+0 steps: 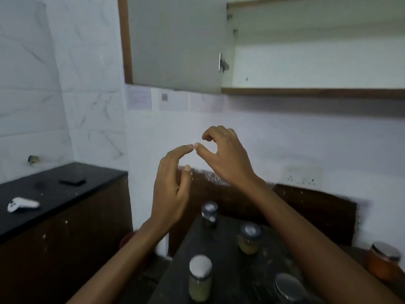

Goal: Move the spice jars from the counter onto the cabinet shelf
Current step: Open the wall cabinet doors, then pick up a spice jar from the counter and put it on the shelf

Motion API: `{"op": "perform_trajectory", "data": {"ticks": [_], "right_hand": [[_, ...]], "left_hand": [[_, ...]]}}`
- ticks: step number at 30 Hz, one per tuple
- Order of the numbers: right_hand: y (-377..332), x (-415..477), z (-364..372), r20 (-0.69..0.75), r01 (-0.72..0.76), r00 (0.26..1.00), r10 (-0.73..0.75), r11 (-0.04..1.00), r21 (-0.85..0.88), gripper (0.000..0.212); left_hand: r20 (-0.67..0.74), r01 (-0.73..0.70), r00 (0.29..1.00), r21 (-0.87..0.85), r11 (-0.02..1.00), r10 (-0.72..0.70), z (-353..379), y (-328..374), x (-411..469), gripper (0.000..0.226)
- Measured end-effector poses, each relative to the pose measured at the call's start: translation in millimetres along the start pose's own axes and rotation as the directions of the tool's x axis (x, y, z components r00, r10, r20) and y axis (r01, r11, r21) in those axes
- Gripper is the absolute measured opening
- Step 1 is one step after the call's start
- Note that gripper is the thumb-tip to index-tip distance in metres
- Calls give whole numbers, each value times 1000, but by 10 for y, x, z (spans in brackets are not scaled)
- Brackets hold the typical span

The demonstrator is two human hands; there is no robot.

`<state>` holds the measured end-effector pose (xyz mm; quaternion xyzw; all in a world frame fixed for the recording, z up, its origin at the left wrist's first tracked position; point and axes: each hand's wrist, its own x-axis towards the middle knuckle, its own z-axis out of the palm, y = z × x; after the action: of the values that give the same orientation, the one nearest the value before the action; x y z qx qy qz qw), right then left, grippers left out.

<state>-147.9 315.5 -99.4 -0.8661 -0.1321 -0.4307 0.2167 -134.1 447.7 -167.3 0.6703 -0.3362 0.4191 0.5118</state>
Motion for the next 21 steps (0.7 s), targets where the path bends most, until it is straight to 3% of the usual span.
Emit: {"op": "perform_trajectory", "data": {"ticks": [5, 11, 17, 21], "right_hand": [[478, -724, 230, 171, -107, 980, 97, 993, 52, 26], [964, -1506, 729, 375, -263, 901, 219, 962, 72, 28], [1382, -2123, 1339, 626, -420, 719, 302, 906, 46, 40], [1508, -2331, 1715, 693, -556, 602, 397, 831, 7, 53]], "left_hand": [[255, 93, 959, 142, 985, -127, 139, -145, -613, 34], [494, 170, 823, 257, 951, -281, 248, -529, -1329, 31], [634, 207, 633, 414, 886, -444, 251, -1087, -1897, 39], [678, 185, 538, 485, 855, -501, 287, -1415, -2095, 48]]}}
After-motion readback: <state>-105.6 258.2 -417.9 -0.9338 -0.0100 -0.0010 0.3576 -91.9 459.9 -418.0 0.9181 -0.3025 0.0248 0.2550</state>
